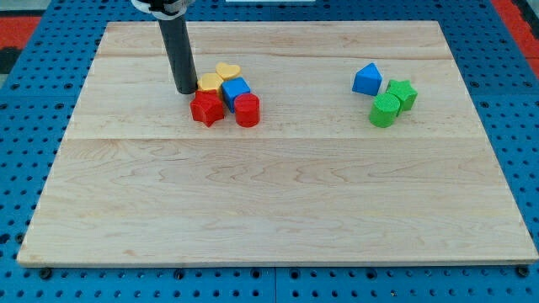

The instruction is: Slightly push the blue cube towards the top

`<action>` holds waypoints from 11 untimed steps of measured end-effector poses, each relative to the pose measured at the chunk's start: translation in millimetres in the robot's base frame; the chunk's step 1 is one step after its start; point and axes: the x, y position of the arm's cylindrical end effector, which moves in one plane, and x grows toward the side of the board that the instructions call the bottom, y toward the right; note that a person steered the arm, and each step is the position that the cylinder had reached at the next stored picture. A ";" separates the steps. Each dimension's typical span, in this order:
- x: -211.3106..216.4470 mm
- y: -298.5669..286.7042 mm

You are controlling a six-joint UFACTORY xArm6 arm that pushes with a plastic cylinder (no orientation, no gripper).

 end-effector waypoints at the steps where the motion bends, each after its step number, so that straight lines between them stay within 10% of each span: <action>1: 0.0 0.5; 5: 105.6 23.6; 11: -15.6 127.6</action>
